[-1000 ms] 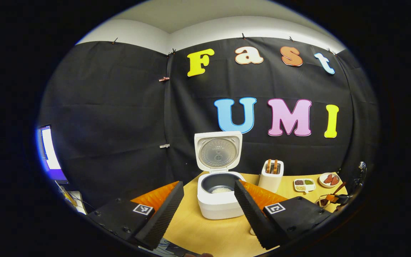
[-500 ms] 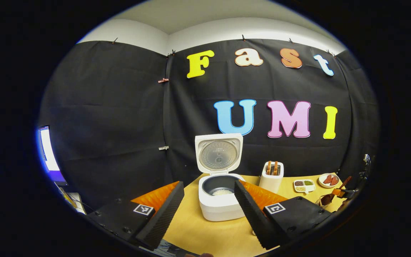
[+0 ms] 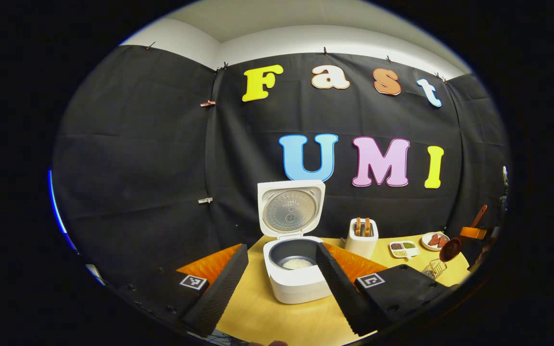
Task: Close the left gripper, press the button to open the rice cooker; take a wooden spoon from the chopstick holder with the right hand, scoop a spoonful of rice and pour it into the rice cooker, then put the wooden spoon back into the chopstick holder.
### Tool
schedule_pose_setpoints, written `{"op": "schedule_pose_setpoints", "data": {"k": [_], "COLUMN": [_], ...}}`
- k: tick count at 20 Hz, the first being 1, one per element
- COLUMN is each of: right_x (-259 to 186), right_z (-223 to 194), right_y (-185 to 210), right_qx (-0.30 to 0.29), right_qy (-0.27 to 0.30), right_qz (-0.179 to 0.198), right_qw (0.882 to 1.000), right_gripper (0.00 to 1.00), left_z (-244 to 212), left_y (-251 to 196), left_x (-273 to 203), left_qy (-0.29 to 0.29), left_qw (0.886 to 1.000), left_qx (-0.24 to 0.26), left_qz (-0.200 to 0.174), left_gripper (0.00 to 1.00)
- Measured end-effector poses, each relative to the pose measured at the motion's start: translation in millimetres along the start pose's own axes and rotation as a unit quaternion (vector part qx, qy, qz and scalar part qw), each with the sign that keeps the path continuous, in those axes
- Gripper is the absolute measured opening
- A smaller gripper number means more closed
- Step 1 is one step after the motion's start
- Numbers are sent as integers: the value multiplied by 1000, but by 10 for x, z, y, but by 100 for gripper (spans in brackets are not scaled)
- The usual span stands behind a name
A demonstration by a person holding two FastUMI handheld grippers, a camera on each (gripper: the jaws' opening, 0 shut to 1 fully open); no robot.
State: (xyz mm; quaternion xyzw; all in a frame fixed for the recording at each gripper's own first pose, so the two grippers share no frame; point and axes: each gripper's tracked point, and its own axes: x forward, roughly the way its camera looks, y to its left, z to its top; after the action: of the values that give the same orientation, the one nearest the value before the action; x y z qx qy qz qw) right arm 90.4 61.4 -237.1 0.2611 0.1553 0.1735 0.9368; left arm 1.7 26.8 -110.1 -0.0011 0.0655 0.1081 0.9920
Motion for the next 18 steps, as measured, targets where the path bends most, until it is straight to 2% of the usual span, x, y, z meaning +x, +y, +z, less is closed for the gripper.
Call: {"op": "schedule_pose_setpoints", "data": {"k": [4, 8, 11, 13, 18], "right_x": [40, 158, 296, 354, 430], "right_z": [-233, -763, -1232, -1460, -1721], "right_y": [677, 929, 874, 807, 719], "right_qx": [-13, -94, -141, -182, -264], "right_qy": [16, 41, 77, 101, 132], "right_qz": [22, 3, -25, -44, -66], "right_qw": [1000, 995, 987, 977, 953], "right_gripper": [14, 14, 14, 15, 15], "left_z": [-85, -108, -111, -136, -247], "left_y": [171, 338, 408, 420, 479], "left_x": [132, 212, 232, 226, 224], "left_qy": [2, -4, -10, -11, -5], "left_qw": [1000, 999, 998, 997, 996], "left_qx": [-8, -20, -15, -17, -15], "left_qz": [-26, -46, -61, -70, -85], "left_gripper": [98, 98, 99, 99, 99]}}
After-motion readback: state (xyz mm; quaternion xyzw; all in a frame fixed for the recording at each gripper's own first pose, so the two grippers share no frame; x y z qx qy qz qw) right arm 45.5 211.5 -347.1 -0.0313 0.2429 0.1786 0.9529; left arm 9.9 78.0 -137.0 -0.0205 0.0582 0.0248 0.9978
